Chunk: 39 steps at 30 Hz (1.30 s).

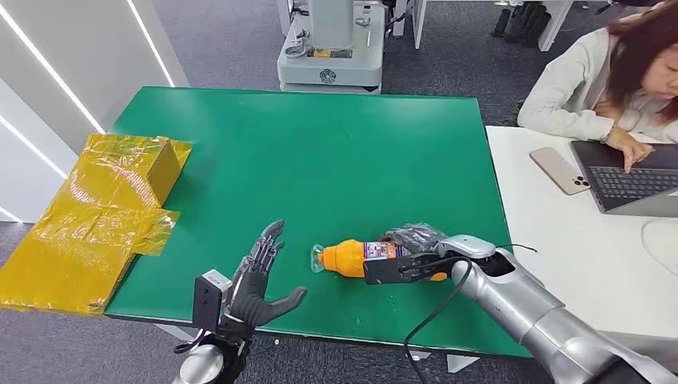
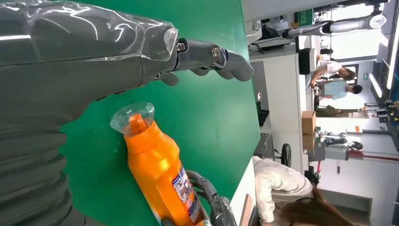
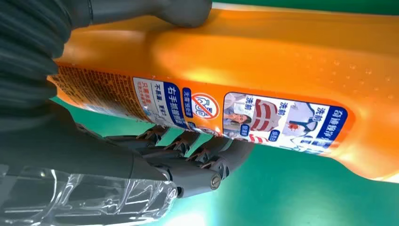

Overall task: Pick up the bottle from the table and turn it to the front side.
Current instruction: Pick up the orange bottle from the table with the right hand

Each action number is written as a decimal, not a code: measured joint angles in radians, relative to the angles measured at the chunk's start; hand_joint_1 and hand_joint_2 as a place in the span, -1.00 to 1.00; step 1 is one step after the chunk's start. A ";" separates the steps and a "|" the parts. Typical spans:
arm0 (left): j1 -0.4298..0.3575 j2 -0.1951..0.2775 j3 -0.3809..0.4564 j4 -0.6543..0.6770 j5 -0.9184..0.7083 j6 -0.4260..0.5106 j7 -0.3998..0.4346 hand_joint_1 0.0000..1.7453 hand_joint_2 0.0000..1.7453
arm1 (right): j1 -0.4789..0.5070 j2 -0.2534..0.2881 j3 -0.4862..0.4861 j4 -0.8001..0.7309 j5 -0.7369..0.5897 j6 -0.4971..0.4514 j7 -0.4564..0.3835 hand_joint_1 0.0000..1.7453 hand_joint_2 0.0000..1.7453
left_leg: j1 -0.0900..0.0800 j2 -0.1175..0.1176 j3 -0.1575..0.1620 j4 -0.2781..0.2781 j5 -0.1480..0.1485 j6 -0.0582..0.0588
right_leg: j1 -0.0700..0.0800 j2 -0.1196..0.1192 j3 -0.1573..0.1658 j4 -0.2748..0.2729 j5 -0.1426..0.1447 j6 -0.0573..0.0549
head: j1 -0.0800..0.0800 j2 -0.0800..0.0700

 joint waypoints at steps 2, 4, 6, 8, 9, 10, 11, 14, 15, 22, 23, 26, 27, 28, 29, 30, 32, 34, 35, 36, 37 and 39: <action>0.000 0.000 0.000 0.000 0.000 0.000 0.000 -1.00 1.00 | -0.001 0.000 0.001 0.000 0.000 0.000 0.000 1.00 1.00 | 0.000 0.000 0.000 0.000 0.000 0.000 | 0.000 0.000 0.000 0.000 0.000 0.000 | 0.000 0.000; 0.000 0.000 0.000 0.000 0.000 0.000 0.000 -1.00 1.00 | -0.001 0.000 0.003 0.000 -0.001 -0.001 0.000 1.00 1.00 | 0.000 0.000 0.000 0.000 0.000 0.000 | 0.000 0.000 0.000 0.000 0.000 0.000 | 0.000 0.000; 0.000 0.000 0.000 0.000 0.000 0.000 0.000 -1.00 1.00 | -0.001 0.000 0.005 0.000 -0.013 -0.020 -0.007 1.00 1.00 | 0.000 0.000 0.000 0.000 0.000 0.000 | 0.000 0.000 0.000 0.000 0.000 0.000 | 0.000 0.000; 0.001 -0.001 0.001 0.000 0.001 -0.001 0.000 -1.00 1.00 | 0.015 0.000 -0.004 0.001 -0.069 -0.101 -0.045 1.00 1.00 | 0.000 -0.001 0.000 0.000 0.000 0.000 | 0.000 -0.001 0.000 0.000 0.000 0.000 | 0.000 0.000; 0.002 -0.002 0.002 0.000 0.001 -0.002 -0.001 -1.00 1.00 | 0.033 0.000 -0.017 0.001 -0.113 -0.155 -0.077 1.00 1.00 | 0.000 -0.001 -0.001 0.000 0.000 0.000 | 0.000 -0.001 0.000 0.000 0.000 0.000 | 0.000 0.000; 0.004 -0.003 0.003 0.000 0.001 -0.002 -0.003 -1.00 1.00 | 0.056 0.000 -0.036 0.001 -0.171 -0.206 -0.114 1.00 1.00 | 0.000 -0.002 -0.001 0.000 0.000 0.000 | 0.000 -0.002 0.000 0.000 0.000 0.000 | 0.000 0.000; 0.007 -0.004 0.005 0.000 0.001 -0.001 -0.006 -1.00 1.00 | 0.082 0.000 -0.063 -0.001 -0.237 -0.241 -0.156 1.00 1.00 | 0.000 -0.002 -0.001 0.000 0.000 0.000 | 0.000 -0.002 0.000 0.000 0.000 0.000 | 0.000 0.000; 0.008 -0.004 0.010 0.003 0.000 0.010 -0.019 -1.00 1.00 | 0.178 0.006 -0.159 -0.014 -0.428 -0.283 -0.271 1.00 1.00 | 0.000 -0.002 -0.002 0.000 -0.001 0.000 | 0.000 -0.002 0.000 0.000 -0.001 0.000 | 0.000 0.000; 0.007 -0.004 0.011 0.005 0.000 0.017 -0.023 -1.00 1.00 | 0.211 0.011 -0.188 -0.022 -0.471 -0.300 -0.299 1.00 1.00 | 0.000 -0.002 -0.002 0.000 -0.001 0.000 | 0.000 -0.002 0.000 0.000 -0.001 0.001 | 0.000 0.000; -0.021 0.006 0.033 0.008 -0.022 0.098 -0.044 -1.00 1.00 | 0.393 0.059 -0.335 -0.128 -0.621 -0.450 -0.329 1.00 1.00 | 0.000 -0.002 -0.002 -0.001 -0.001 0.000 | 0.000 -0.002 -0.002 0.000 -0.002 0.000 | 0.000 0.000; -0.024 0.010 0.041 0.005 -0.028 0.108 -0.047 -1.00 1.00 | 0.417 0.061 -0.351 -0.151 -0.631 -0.464 -0.329 1.00 1.00 | 0.000 -0.002 -0.003 -0.001 -0.001 0.000 | 0.000 -0.002 -0.002 0.000 -0.002 0.000 | 0.000 0.000; -0.032 0.025 0.067 -0.010 -0.044 0.124 -0.055 -1.00 1.00 | 0.476 0.061 -0.395 -0.213 -0.650 -0.489 -0.327 1.00 1.00 | 0.000 -0.002 -0.003 -0.001 -0.001 0.000 | 0.000 -0.002 -0.002 0.000 -0.002 0.000 | 0.000 0.000; -0.035 0.028 0.074 -0.015 -0.049 0.124 -0.056 -1.00 1.00 | 0.492 0.061 -0.407 -0.231 -0.651 -0.494 -0.326 1.00 1.00 | 0.000 -0.002 -0.003 -0.001 -0.001 0.000 | 0.000 -0.002 -0.002 0.000 -0.002 0.000 | 0.000 0.000; -0.039 0.030 0.079 -0.018 -0.053 0.122 -0.056 -1.00 1.00 | 0.506 0.061 -0.416 -0.248 -0.650 -0.501 -0.325 1.00 1.00 | 0.000 -0.002 -0.003 -0.001 -0.001 0.000 | 0.000 -0.002 -0.002 0.000 -0.002 0.000 | 0.000 0.000; -0.043 0.032 0.083 -0.020 -0.056 0.118 -0.055 -1.00 1.00 | 0.518 0.062 -0.423 -0.263 -0.647 -0.508 -0.323 1.00 1.00 | 0.000 -0.002 -0.003 -0.001 -0.001 0.000 | 0.000 -0.002 -0.002 0.000 -0.002 0.000 | 0.000 0.000; -0.046 0.033 0.085 -0.021 -0.058 0.113 -0.054 -1.00 1.00 | 0.529 0.062 -0.428 -0.279 -0.640 -0.517 -0.322 1.00 1.00 | 0.000 -0.002 -0.003 -0.001 -0.001 0.000 | 0.000 -0.002 -0.002 0.000 -0.002 0.000 | 0.000 0.000; -0.048 0.035 0.086 -0.021 -0.060 0.106 -0.050 -1.00 1.00 | 0.553 0.065 -0.438 -0.312 -0.621 -0.537 -0.319 1.00 1.00 | 0.000 -0.002 -0.003 -0.001 -0.001 0.000 | 0.000 -0.002 -0.002 0.000 -0.002 0.000 | 0.000 0.000; -0.049 0.035 0.085 -0.021 -0.058 0.097 -0.044 -1.00 1.00 | 0.578 0.067 -0.449 -0.349 -0.595 -0.561 -0.317 1.00 1.00 | 0.000 -0.002 -0.003 -0.001 -0.001 0.000 | 0.000 -0.002 -0.002 0.000 -0.002 0.000 | 0.000 0.000; -0.051 0.035 0.084 -0.021 -0.053 0.089 -0.039 -1.00 1.00 | 0.590 0.068 -0.454 -0.366 -0.580 -0.575 -0.318 1.00 1.00 | 0.000 -0.001 -0.003 -0.001 -0.001 0.000 | 0.000 -0.002 -0.003 0.000 -0.002 0.000 | 0.000 0.000; -0.053 0.035 0.083 -0.020 -0.041 0.073 -0.029 -1.00 1.00 | 0.600 0.068 -0.460 -0.382 -0.564 -0.590 -0.322 1.00 1.00 | 0.000 -0.001 -0.003 -0.001 -0.001 0.000 | 0.000 -0.002 -0.003 0.000 -0.002 0.000 | 0.000 0.000; -0.057 0.036 0.082 -0.019 -0.025 0.051 -0.018 -1.00 1.00 | 0.608 0.068 -0.465 -0.396 -0.550 -0.606 -0.328 1.00 1.00 | 0.000 -0.001 -0.004 -0.001 -0.001 0.000 | 0.000 -0.002 -0.003 0.000 -0.002 0.000 | 0.000 0.000; -0.076 0.037 0.079 -0.010 0.031 -0.022 0.018 -1.00 1.00 | 0.620 0.070 -0.475 -0.418 -0.520 -0.639 -0.353 1.00 1.00 | 0.000 -0.002 -0.004 -0.001 -0.001 0.000 | 0.000 -0.002 -0.003 0.000 -0.001 0.000 | 0.000 0.000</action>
